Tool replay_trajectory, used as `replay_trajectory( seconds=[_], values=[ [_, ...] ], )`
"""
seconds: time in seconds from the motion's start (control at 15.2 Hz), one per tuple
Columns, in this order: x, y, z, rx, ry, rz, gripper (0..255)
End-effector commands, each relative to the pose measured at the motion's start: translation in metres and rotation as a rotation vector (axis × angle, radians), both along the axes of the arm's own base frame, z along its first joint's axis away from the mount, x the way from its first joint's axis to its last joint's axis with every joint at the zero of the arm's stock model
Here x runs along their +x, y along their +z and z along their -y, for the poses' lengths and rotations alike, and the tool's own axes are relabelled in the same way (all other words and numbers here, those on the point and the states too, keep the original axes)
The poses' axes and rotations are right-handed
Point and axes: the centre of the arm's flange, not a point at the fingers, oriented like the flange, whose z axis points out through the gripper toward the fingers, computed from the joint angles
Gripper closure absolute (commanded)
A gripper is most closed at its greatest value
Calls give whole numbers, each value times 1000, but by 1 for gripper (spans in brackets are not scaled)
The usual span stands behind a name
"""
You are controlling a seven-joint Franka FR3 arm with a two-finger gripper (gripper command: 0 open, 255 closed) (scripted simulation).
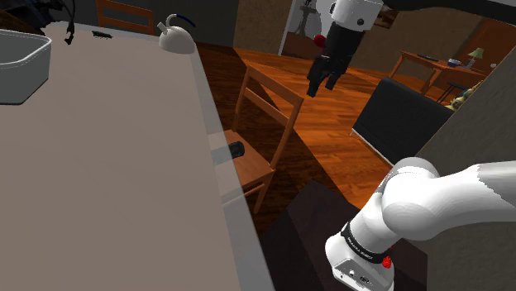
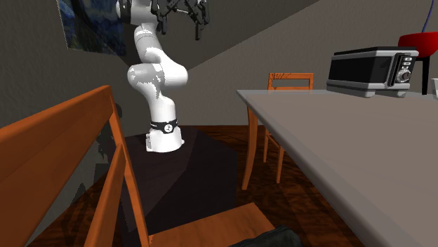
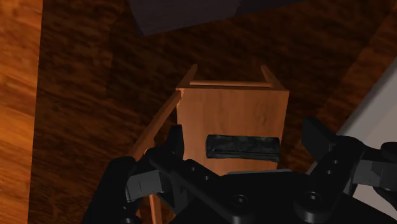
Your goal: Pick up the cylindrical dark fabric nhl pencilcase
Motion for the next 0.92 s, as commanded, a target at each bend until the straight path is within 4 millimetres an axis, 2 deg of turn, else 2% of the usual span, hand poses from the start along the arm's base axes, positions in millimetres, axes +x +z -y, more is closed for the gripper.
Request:
replay_trajectory(
  seconds=[0.0,0.86],
  values=[
    [0,0,0,0,0,0,0],
    [72,-142,39,-66,463,56,0]
  ],
)
